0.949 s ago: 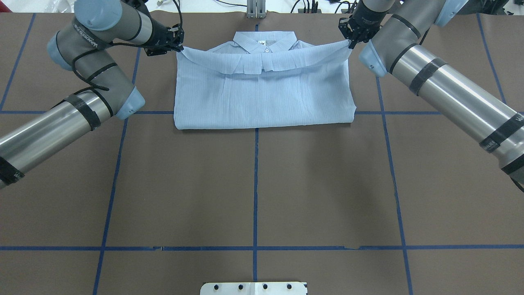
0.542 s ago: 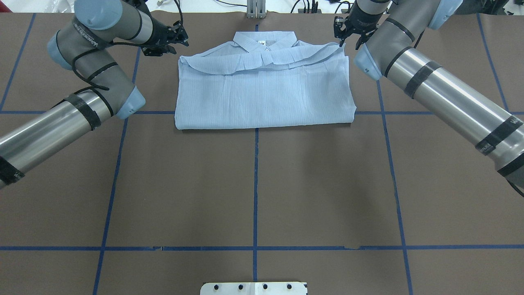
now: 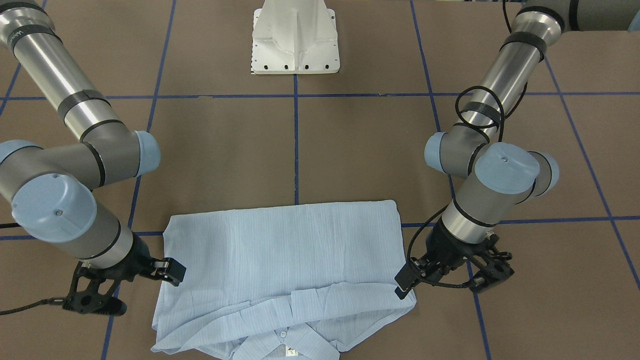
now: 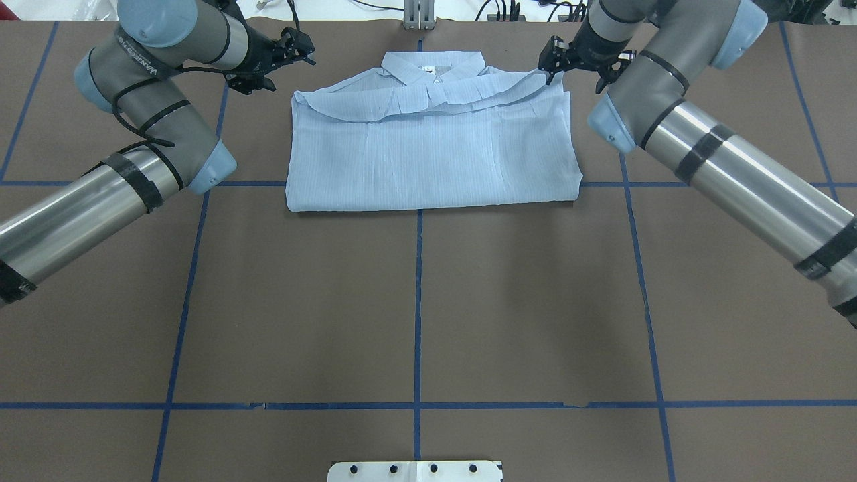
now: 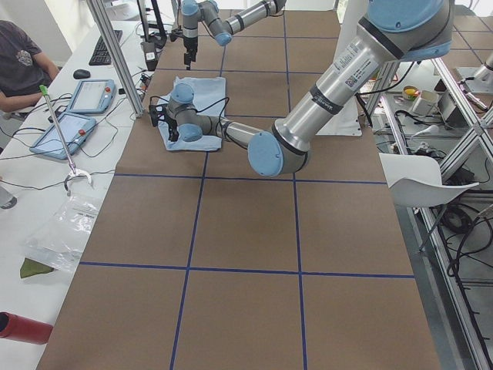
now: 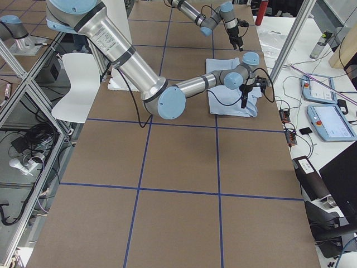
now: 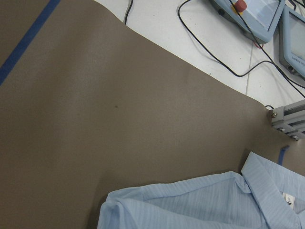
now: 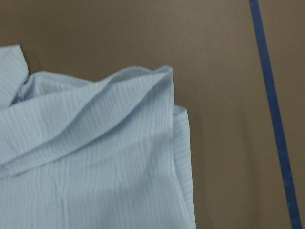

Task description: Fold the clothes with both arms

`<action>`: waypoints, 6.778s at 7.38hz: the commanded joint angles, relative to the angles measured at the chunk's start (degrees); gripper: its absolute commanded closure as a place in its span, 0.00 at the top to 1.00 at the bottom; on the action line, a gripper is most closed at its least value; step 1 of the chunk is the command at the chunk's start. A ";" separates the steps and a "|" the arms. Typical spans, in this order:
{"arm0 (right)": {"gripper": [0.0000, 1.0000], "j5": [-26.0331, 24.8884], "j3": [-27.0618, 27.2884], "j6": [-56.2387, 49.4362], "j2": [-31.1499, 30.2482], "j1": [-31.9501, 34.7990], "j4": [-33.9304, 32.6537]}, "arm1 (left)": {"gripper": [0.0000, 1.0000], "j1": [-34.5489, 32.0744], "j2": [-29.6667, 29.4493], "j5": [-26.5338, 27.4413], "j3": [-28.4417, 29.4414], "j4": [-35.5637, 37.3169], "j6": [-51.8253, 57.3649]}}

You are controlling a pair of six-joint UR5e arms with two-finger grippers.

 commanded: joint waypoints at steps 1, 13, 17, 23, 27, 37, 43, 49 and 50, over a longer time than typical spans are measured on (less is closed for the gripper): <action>0.95 0.22 4.69 -0.31 -6.03 -3.94 0.16 | 1.00 0.05 0.39 0.00 -0.24 -0.56 -1.93; 0.00 5.05 9.23 0.12 -9.62 -4.84 0.16 | 1.00 0.14 1.71 -0.09 -1.74 -0.57 -2.12; 0.00 5.93 28.73 -0.58 -23.32 -5.97 -0.54 | 1.00 0.14 3.28 0.00 -4.28 -0.13 -2.21; 0.00 5.58 59.32 9.58 -47.87 -23.59 -0.55 | 1.00 0.32 5.92 0.00 -7.27 -0.39 -2.21; 0.99 4.79 63.75 21.74 -47.27 -42.18 -0.46 | 1.00 0.32 7.77 -0.09 -9.29 -0.57 -2.21; 1.00 -3.37 52.69 21.04 -31.01 -17.05 -0.63 | 0.99 18.07 9.80 7.11 -36.10 27.96 -21.11; 1.00 -3.38 51.98 21.04 -30.57 -16.96 -0.37 | 0.97 23.17 4.69 12.31 -26.00 28.79 -23.39; 1.00 -2.94 51.80 21.04 -30.57 -16.88 -0.37 | 0.91 24.49 5.22 12.31 -24.77 28.88 -23.22; 1.00 -2.85 51.80 21.04 -30.57 -16.96 -0.37 | 0.87 24.49 5.22 12.39 -24.59 28.96 -23.30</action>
